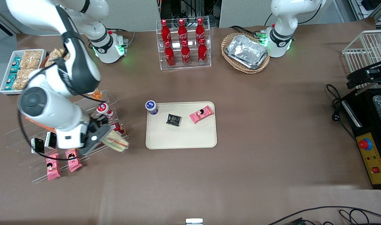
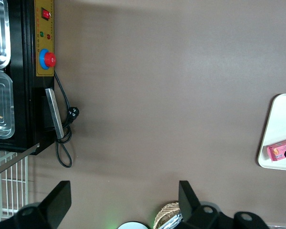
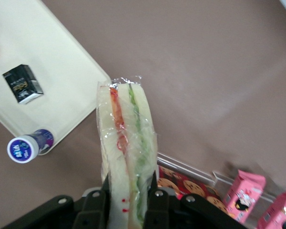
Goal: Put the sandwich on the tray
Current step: 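Carry the sandwich over to the cream tray with the right gripper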
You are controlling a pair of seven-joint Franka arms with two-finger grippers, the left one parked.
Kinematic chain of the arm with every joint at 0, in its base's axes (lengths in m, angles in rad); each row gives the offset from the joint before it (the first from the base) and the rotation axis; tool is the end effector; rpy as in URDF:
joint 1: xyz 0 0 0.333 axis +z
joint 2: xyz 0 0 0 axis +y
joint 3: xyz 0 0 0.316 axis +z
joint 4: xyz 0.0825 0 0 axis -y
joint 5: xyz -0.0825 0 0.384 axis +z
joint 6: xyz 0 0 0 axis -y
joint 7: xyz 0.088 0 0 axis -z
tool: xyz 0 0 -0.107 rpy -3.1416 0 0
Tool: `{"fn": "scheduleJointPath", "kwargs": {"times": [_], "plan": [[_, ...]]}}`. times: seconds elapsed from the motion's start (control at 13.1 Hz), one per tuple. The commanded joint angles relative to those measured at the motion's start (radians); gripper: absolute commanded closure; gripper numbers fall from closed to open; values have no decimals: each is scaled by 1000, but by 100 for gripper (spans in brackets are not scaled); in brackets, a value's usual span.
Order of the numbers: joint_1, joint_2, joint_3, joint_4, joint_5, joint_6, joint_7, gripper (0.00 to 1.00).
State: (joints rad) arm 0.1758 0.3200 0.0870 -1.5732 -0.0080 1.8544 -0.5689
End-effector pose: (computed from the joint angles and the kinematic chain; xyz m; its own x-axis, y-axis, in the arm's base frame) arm 0.6311 0.1627 0.4539 0.6743 0.7382 -0.0210 0.7373 -0.6746 -0.0369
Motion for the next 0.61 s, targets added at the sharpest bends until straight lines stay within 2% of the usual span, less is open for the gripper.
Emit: {"fn": "scheduleJointPath", "kwargs": {"times": [0.0, 0.53], "plan": [[75, 48, -3, 27, -7, 6, -92, 71], [264, 111, -6, 25, -14, 138, -97, 70]]}}
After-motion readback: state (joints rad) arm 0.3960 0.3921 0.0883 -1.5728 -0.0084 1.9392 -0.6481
